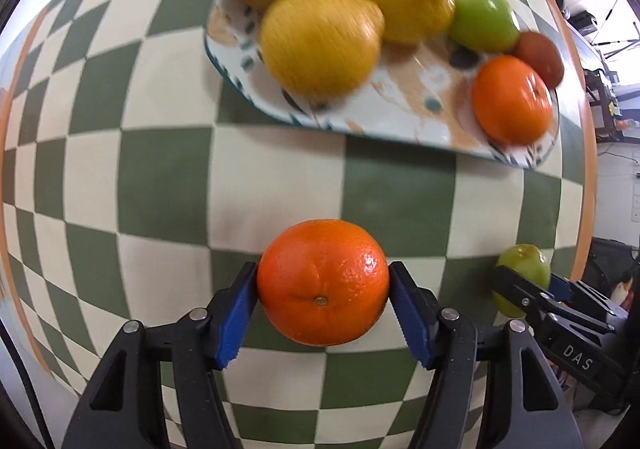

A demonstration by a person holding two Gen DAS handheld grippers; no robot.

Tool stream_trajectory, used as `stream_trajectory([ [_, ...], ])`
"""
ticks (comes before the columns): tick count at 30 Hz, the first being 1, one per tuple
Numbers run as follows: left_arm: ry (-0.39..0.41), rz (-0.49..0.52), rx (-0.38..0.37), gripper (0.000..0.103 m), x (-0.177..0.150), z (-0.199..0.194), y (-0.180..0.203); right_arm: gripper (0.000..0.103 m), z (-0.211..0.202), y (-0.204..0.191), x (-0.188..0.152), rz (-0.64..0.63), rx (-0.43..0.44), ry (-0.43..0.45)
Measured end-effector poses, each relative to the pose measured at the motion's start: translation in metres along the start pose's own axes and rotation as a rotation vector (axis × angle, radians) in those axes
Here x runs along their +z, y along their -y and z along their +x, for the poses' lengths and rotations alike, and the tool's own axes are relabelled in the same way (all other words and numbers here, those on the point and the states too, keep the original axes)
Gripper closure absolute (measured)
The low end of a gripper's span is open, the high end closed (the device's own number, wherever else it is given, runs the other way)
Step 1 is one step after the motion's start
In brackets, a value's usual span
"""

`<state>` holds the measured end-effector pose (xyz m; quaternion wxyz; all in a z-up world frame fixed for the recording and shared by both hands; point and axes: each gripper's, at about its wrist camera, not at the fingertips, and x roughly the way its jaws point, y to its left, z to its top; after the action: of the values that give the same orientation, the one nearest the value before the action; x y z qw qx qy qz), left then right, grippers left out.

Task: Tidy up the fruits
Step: 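Carry orange and green apple onto the plate and open both grippers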

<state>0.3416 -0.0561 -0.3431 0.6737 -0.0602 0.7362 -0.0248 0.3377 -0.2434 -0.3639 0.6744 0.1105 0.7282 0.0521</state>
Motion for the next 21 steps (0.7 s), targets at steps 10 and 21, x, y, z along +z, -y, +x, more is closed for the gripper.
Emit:
stream_trajectory([
  [10,0.058,0.005,-0.045,0.041,0.003,-0.03,0.016,0.044,0.006,0.001,-0.013,0.02,0.033,-0.007],
  [21,0.115,0.058,-0.052,0.04,0.086,-0.075,0.06,0.044,-0.066,0.032,0.028,0.166,0.27,0.11],
])
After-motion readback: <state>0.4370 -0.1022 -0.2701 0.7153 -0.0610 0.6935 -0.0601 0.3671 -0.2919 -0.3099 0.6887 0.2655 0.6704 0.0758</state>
